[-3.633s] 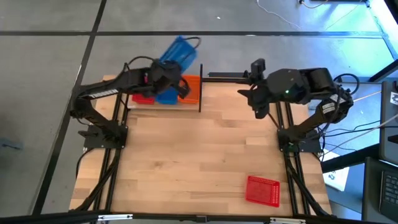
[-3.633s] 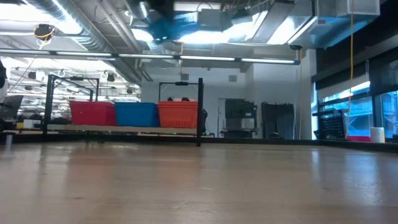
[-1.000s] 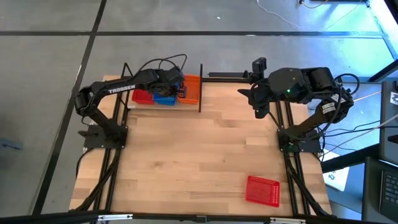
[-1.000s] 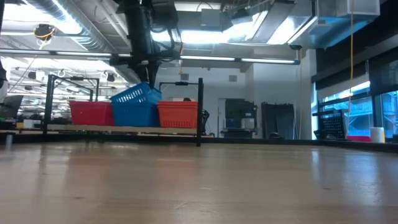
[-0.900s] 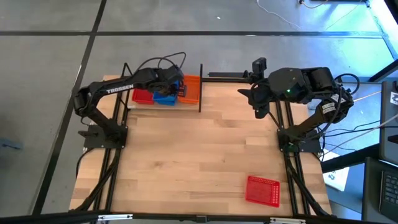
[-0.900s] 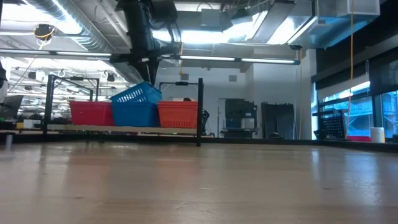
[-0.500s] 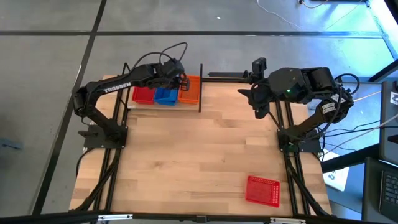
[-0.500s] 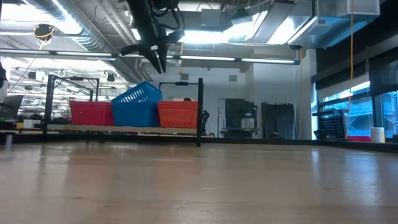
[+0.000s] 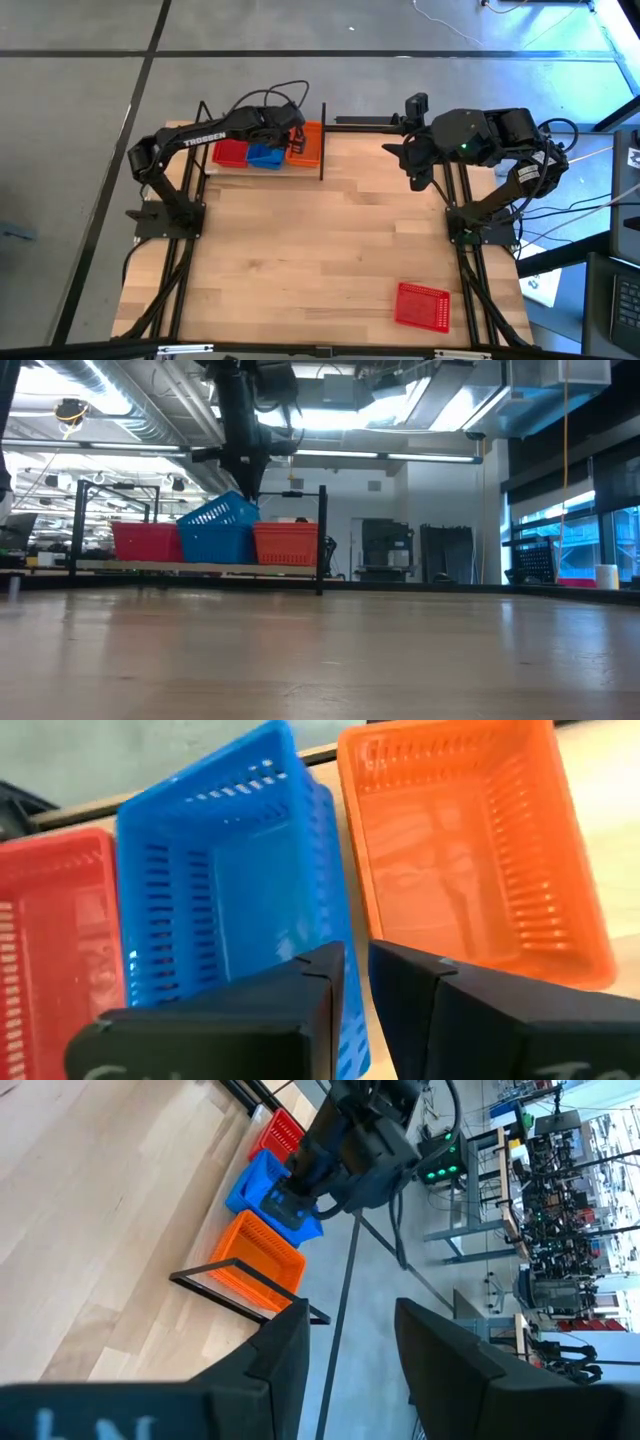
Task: Stack baskets on shelf by color
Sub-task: Stack the blue bin on the blue bins on the shelf
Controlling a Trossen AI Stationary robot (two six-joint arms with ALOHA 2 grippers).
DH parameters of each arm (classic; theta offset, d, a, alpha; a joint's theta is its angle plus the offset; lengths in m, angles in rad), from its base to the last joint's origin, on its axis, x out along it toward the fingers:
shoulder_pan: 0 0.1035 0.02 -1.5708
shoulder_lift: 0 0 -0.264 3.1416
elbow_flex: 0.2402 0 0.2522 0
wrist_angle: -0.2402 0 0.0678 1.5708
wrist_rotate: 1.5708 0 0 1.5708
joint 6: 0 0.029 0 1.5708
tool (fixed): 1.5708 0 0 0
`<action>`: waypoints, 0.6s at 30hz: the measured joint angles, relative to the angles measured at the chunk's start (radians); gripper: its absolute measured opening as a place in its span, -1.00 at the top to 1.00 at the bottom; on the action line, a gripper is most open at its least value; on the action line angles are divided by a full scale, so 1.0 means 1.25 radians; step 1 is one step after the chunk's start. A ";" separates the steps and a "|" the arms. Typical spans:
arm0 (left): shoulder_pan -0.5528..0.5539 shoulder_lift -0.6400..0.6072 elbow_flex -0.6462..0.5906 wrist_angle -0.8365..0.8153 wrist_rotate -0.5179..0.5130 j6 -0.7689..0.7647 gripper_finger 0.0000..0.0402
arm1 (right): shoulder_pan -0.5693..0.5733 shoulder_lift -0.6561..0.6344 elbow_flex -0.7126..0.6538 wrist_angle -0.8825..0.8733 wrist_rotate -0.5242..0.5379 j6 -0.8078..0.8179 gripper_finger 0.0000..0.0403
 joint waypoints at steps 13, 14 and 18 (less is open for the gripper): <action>0.002 -0.003 -0.001 0.013 -0.008 0.036 1.00 | 0.000 0.000 0.000 0.000 -0.001 0.000 0.25; -0.002 -0.010 -0.001 0.018 -0.010 0.036 1.00 | 0.000 0.000 0.000 0.000 -0.001 0.000 0.25; -0.007 -0.028 0.000 0.020 -0.039 0.053 1.00 | 0.000 0.000 0.000 0.000 -0.002 0.000 0.25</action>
